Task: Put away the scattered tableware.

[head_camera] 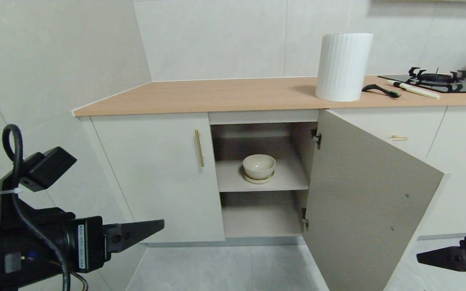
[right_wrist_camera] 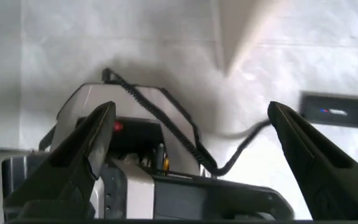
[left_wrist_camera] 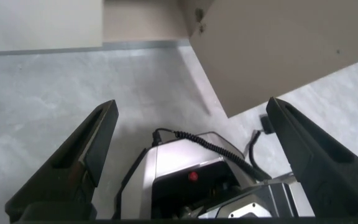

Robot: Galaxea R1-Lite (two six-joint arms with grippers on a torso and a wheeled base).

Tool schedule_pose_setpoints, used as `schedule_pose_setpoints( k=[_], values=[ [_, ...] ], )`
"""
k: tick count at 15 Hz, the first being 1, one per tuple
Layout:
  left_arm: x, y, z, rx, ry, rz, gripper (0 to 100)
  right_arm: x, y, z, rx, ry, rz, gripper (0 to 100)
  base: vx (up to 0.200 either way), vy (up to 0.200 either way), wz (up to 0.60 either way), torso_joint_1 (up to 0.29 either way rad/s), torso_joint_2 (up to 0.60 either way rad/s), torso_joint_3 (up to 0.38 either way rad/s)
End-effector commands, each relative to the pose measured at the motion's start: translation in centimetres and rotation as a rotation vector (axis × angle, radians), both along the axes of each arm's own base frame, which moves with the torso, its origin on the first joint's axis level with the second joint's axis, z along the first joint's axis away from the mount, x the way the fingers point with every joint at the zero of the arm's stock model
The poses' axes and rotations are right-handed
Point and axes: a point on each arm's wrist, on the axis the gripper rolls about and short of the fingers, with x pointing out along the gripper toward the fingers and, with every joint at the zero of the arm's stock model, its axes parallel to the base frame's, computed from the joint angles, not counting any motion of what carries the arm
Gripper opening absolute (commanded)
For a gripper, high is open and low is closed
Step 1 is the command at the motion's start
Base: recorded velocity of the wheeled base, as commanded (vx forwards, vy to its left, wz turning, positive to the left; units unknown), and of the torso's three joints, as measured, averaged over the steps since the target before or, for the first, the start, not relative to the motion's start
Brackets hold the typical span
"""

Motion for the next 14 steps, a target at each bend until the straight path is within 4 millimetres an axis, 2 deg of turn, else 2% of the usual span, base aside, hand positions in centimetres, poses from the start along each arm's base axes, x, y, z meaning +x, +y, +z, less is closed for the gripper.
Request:
schedule_pose_setpoints(
  k=[1, 3, 4, 5, 10, 14],
  values=[
    [0.0, 0.0, -0.1, 0.002, 0.005, 0.000, 100, 0.8, -2.0, 1.3, -0.034, -0.041, -0.123, 100, 0.000, 0.000, 0.00, 0.000, 0.00, 0.000],
    [0.0, 0.0, -0.1, 0.002, 0.005, 0.000, 100, 1.6, -3.8, 1.5, -0.071, -0.048, -0.208, 100, 0.000, 0.000, 0.00, 0.000, 0.00, 0.000],
    [0.1, 0.0, -0.1, 0.002, 0.007, -0.001, 100, 2.6, -5.5, 1.5, -0.099, -0.053, -0.293, 100, 0.000, 0.000, 0.00, 0.000, 0.00, 0.000],
    [0.1, 0.0, -0.2, 0.003, 0.008, -0.001, 100, 3.2, -6.3, 1.4, -0.105, -0.050, -0.339, 100, 0.000, 0.000, 0.00, 0.000, 0.00, 0.000],
    [0.1, -0.1, -0.2, 0.004, 0.008, 0.000, 100, 5.9, -8.2, 0.4, -0.115, -0.057, -0.416, 100, 0.000, 0.000, 0.00, 0.000, 0.00, 0.000],
    [0.1, -0.1, -0.2, 0.004, 0.008, 0.000, 100, 9.8, -9.3, -2.5, -0.082, -0.074, -0.464, 100, 0.000, 0.000, 0.00, 0.000, 0.00, 0.000]
  ],
)
